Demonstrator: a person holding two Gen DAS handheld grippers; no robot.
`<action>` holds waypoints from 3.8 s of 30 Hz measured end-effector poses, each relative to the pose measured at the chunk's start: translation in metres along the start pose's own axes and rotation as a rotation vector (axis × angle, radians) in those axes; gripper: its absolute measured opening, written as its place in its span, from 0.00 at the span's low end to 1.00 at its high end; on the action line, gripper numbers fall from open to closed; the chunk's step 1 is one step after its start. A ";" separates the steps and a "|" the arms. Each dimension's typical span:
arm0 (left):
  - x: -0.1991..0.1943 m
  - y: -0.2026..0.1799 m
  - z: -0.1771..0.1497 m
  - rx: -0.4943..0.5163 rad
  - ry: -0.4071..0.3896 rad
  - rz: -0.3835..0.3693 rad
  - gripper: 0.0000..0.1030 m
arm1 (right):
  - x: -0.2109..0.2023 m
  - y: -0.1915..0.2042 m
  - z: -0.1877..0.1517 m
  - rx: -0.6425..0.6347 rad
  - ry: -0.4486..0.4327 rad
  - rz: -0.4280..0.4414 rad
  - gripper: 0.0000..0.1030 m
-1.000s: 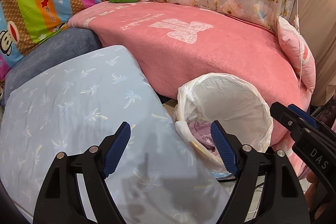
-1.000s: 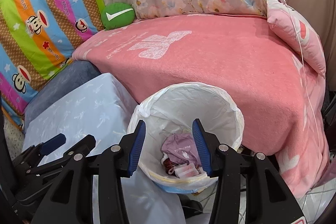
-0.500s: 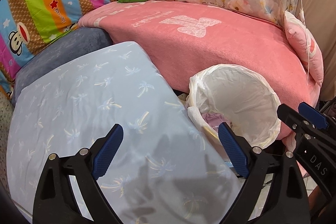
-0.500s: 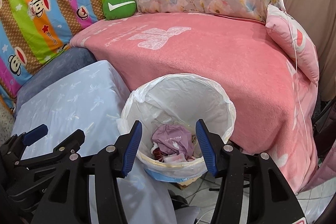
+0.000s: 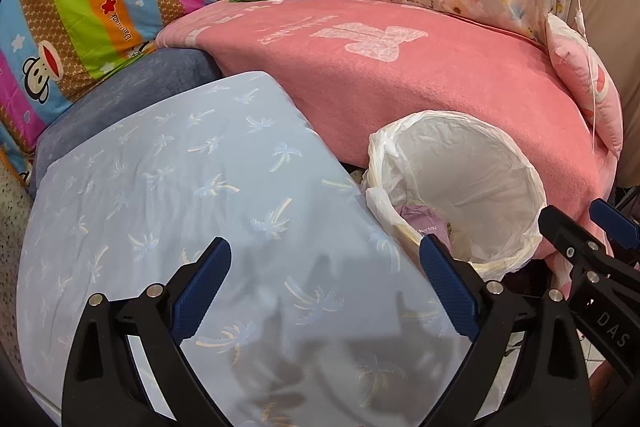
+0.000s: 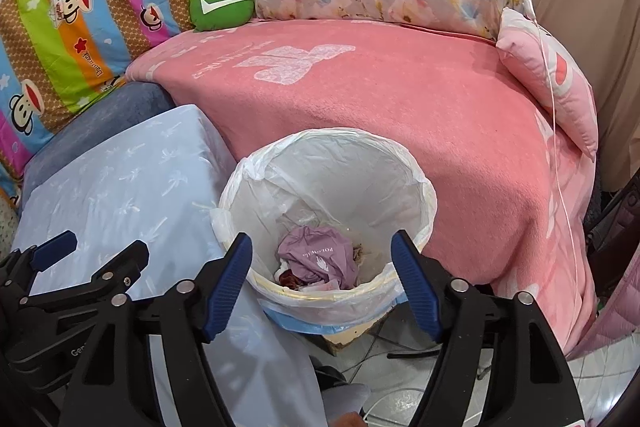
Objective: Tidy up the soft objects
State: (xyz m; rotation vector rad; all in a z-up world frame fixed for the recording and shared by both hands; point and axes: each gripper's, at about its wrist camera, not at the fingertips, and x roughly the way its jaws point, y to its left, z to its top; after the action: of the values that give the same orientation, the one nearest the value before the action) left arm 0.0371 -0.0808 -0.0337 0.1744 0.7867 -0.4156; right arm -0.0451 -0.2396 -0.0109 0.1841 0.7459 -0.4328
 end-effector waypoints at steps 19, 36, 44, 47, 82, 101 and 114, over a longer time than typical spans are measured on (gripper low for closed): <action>0.001 0.000 -0.003 -0.017 0.010 0.012 0.93 | 0.004 -0.009 -0.009 -0.017 0.043 -0.059 0.95; -0.003 -0.005 0.000 -0.014 0.019 0.029 0.93 | -0.006 -0.006 -0.009 -0.064 0.040 -0.070 0.95; -0.006 -0.006 0.000 -0.013 0.016 0.036 0.93 | -0.004 -0.008 -0.010 -0.062 0.053 -0.080 0.95; -0.006 -0.006 0.000 -0.009 0.016 0.039 0.93 | -0.004 -0.009 -0.010 -0.064 0.053 -0.082 0.95; -0.008 -0.007 -0.003 -0.014 0.015 0.062 0.93 | -0.006 -0.011 -0.016 -0.063 0.053 -0.100 0.95; -0.007 -0.010 -0.005 -0.012 0.010 0.079 0.93 | -0.007 -0.012 -0.020 -0.059 0.056 -0.103 0.95; -0.007 -0.010 -0.005 -0.014 0.013 0.081 0.93 | -0.006 -0.012 -0.020 -0.059 0.057 -0.102 0.95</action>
State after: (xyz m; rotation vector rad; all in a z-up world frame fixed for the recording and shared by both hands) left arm 0.0254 -0.0862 -0.0326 0.1952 0.7924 -0.3325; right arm -0.0672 -0.2424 -0.0215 0.1035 0.8257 -0.5030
